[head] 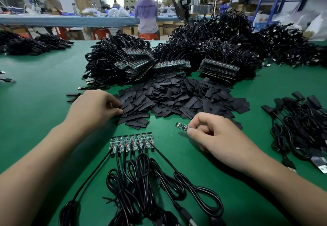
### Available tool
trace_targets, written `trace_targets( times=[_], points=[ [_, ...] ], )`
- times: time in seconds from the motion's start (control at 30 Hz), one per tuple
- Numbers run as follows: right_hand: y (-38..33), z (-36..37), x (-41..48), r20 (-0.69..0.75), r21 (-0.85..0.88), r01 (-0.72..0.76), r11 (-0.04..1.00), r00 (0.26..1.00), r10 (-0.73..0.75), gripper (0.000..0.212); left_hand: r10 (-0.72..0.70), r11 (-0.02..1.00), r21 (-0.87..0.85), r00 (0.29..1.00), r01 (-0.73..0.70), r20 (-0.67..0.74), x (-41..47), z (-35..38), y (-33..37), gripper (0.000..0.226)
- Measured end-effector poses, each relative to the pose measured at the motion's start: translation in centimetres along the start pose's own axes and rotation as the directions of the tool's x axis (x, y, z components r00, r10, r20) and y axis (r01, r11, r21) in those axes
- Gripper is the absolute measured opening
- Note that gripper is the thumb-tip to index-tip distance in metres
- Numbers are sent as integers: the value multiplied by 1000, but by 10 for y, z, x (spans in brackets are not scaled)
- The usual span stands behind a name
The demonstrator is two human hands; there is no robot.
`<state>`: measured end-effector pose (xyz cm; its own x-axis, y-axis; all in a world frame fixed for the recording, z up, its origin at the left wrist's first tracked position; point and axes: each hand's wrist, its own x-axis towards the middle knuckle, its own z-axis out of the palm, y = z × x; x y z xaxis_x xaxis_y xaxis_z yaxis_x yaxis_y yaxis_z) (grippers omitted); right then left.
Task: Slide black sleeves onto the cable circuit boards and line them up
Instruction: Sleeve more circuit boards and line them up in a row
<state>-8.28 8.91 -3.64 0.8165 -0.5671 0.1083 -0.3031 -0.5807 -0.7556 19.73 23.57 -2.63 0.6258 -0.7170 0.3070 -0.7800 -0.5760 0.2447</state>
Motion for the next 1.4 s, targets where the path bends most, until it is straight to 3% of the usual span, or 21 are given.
trace_targets(
  times=[0.17,0.33,0.5,0.77,1.07,1.23,1.4],
  points=[
    [7,0,3,-11,64,-7,998,1000,8,18,33,988,-151,998,-41,-58,-4,-13,9,18],
    [7,0,4,-2,302,-62,951,998,66,18,213,906,-364,976,-214,-44,-20,-18,65,18],
    [7,-2,4,0,471,-102,876,993,116,24,259,853,-465,966,-238,-19,-39,-5,92,18],
    [7,0,3,54,322,-96,942,995,83,27,281,777,-586,960,-230,-4,-57,5,82,16],
    [7,-1,0,84,272,-69,960,995,48,25,339,770,-553,938,-318,-68,-57,7,81,16],
    [7,-2,-1,86,180,-27,983,996,12,24,490,761,-439,867,-477,-93,-55,3,78,17],
    [7,-1,-1,80,197,-28,980,997,12,24,567,707,-444,817,-550,-108,-53,7,77,19]
  ],
)
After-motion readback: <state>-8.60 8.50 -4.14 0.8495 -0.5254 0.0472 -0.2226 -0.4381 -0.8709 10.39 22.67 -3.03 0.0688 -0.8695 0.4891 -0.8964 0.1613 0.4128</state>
